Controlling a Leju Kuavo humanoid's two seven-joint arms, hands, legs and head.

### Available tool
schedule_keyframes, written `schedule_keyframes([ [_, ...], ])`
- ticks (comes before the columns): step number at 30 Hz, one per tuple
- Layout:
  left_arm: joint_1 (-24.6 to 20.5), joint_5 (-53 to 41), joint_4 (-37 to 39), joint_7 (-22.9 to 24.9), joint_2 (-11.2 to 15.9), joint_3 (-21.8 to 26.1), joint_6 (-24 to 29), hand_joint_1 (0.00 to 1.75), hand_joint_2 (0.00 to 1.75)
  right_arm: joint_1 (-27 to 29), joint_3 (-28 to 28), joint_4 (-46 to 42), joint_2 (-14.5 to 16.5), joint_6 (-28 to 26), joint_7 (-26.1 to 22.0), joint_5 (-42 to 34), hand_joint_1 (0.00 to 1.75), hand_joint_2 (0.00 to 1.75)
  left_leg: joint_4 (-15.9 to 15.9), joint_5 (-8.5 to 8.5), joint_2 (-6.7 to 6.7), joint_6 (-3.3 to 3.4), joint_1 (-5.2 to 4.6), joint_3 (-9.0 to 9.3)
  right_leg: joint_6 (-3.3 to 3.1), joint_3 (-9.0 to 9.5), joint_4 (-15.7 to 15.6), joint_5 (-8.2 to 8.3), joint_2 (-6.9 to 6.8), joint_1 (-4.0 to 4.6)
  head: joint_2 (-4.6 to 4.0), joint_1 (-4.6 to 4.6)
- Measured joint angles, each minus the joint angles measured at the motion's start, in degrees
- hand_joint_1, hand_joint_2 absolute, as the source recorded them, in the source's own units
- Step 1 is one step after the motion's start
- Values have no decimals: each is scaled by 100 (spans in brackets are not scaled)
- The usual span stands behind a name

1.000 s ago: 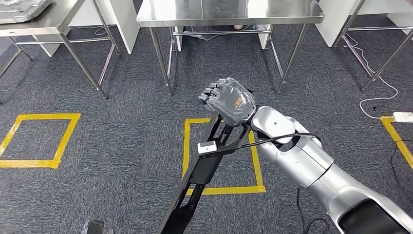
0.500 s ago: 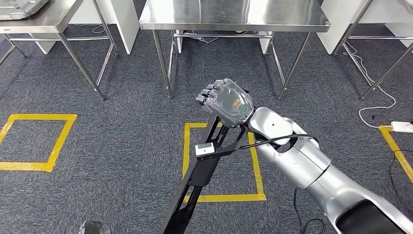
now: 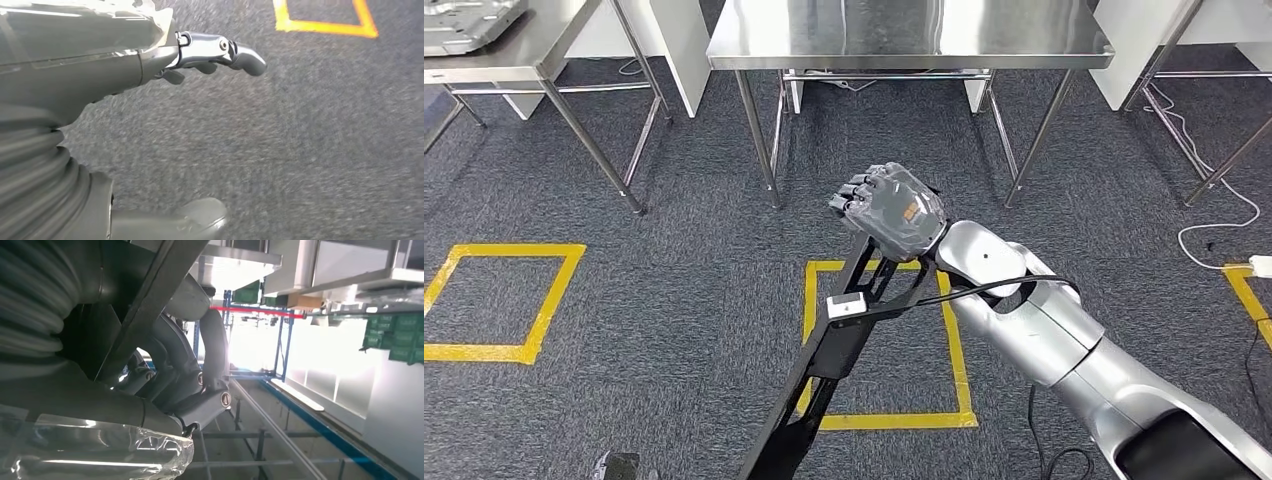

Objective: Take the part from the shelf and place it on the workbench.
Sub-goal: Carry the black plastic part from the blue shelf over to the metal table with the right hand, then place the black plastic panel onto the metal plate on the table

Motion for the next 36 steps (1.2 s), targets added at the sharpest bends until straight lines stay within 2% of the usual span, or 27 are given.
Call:
schedule_keyframes([
  [2,2,-5,-1,17,8,1,0,0,175,7,3,2,1,1,7,-1,162,175,791,-284,22,-68,35,-467,-56,57,1,-55,2,-2,0,-5],
  [3,6,-8,-1,26,10,1,0,0,175,19,6,5,-1,2,11,0,162,175,1104,-341,27,-88,51,-700,-66,84,1,-83,4,-1,0,-5],
  [4,10,-10,-1,31,9,1,0,0,175,32,8,8,-2,1,22,1,162,175,1241,-287,33,-98,65,-857,-68,119,2,-115,9,-1,0,-5],
  [5,11,-12,-1,34,9,1,0,0,175,44,7,10,-3,0,37,2,162,175,1154,-105,39,-102,78,-902,-58,169,2,-152,13,-2,0,-5],
  [7,12,-13,-1,36,13,1,1,0,175,52,-1,11,-3,-2,74,5,162,175,444,473,49,-87,97,-696,-27,291,-2,-238,19,-5,0,-5],
  [8,13,-13,-1,37,14,1,1,0,175,49,-7,11,-2,-4,92,11,162,175,58,680,52,-73,91,-543,3,339,0,-282,23,12,0,-3],
  [9,12,-13,-1,38,15,1,1,0,175,44,-12,11,0,-8,105,23,162,175,-217,783,55,-46,80,-430,35,366,1,-318,27,27,0,-2],
  [10,13,-13,-1,39,15,1,0,0,175,42,-16,11,1,-13,119,44,162,175,-362,796,56,-14,63,-372,69,375,-3,-344,31,41,0,1],
  [13,17,-13,-2,38,14,2,0,0,175,45,-34,9,4,-47,158,130,162,175,-438,720,45,114,37,-317,156,375,-8,-402,21,53,0,5],
  [14,17,-13,-2,33,12,3,1,0,175,42,-42,8,5,-73,169,155,162,175,-461,713,42,160,40,-285,168,325,95,-452,14,53,0,5],
  [15,17,-13,-3,26,11,3,1,0,175,41,-49,7,7,-101,178,183,162,175,-483,703,41,206,47,-248,166,202,331,-547,8,55,0,10],
  [16,18,-13,-3,17,11,3,3,0,175,43,-50,7,7,-126,184,211,162,175,-490,682,40,243,47,-218,150,-7,705,-682,4,50,0,11],
  [18,18,-13,-2,2,13,4,8,0,175,68,-48,11,5,-156,200,266,162,175,-491,623,33,292,35,-161,135,-522,1555,-933,4,53,0,15],
  [19,19,-13,-2,-3,13,4,10,0,175,87,-46,14,4,-160,206,284,162,175,-490,589,22,300,28,-121,153,-705,1798,-947,4,54,0,14],
  [20,19,-14,-1,-5,11,4,11,0,175,103,-46,19,-1,-163,212,293,162,175,-489,550,5,299,19,-68,187,-763,1785,-841,4,56,0,20],
  [21,19,-17,-1,-6,10,4,11,0,175,113,-48,22,-5,-164,216,297,162,175,-489,507,-12,291,11,-6,223,-702,1531,-641,3,57,0,22],
  [22,20,-21,-1,-6,7,3,11,0,175,115,-52,25,-9,-166,221,300,162,175,-488,461,-26,279,3,56,247,-560,1120,-391,0,61,0,27],
  [23,18,-25,0,-6,0,3,11,0,175,113,-56,28,-14,-169,225,303,162,175,-477,408,-34,258,-16,106,244,-381,658,-155,-6,71,0,35],
  [24,17,-28,1,-7,-4,3,11,0,175,111,-61,30,-14,-174,228,307,162,175,-470,361,-39,235,-30,139,219,-245,316,4,-12,76,0,34],
  [25,15,-30,1,-7,-7,3,11,0,175,111,-64,31,-10,-179,229,309,162,175,-464,319,-40,208,-43,160,178,-164,112,82,-18,82,0,34],
  [28,10,-31,0,-10,-2,3,13,0,175,111,-84,32,-3,-190,234,314,162,175,-460,215,-29,104,-34,206,46,-85,5,52,-16,66,0,35],
  [30,5,-34,-3,-12,6,2,15,0,175,101,-109,33,3,-175,254,304,162,175,-210,70,-2,13,-9,117,-32,6,-26,5,-10,27,0,10],
  [31,4,-36,-3,-13,12,2,16,0,175,97,-116,36,9,-148,273,291,162,175,87,-61,10,-32,13,-36,-68,49,-33,-21,-9,17,0,-2],
  [33,6,-37,-1,-12,20,3,19,0,175,104,-122,57,19,-70,330,228,162,175,843,-324,22,-106,50,-501,-111,103,-32,-82,-2,18,0,-15],
  [34,12,-36,0,-12,20,3,23,0,175,122,-128,75,22,-41,358,153,162,175,1099,-351,26,-127,62,-707,-115,135,-30,-114,3,20,0,-15],
  [35,18,-36,1,-12,18,3,30,0,175,145,-143,94,28,-18,379,42,162,175,1162,-259,32,-139,72,-822,-107,177,-29,-150,9,20,0,-16],
  [36,20,-34,2,-12,18,3,37,0,175,168,-170,112,36,15,392,-122,162,175,994,-45,37,-140,79,-819,-96,232,-29,-191,13,20,0,-16],
])
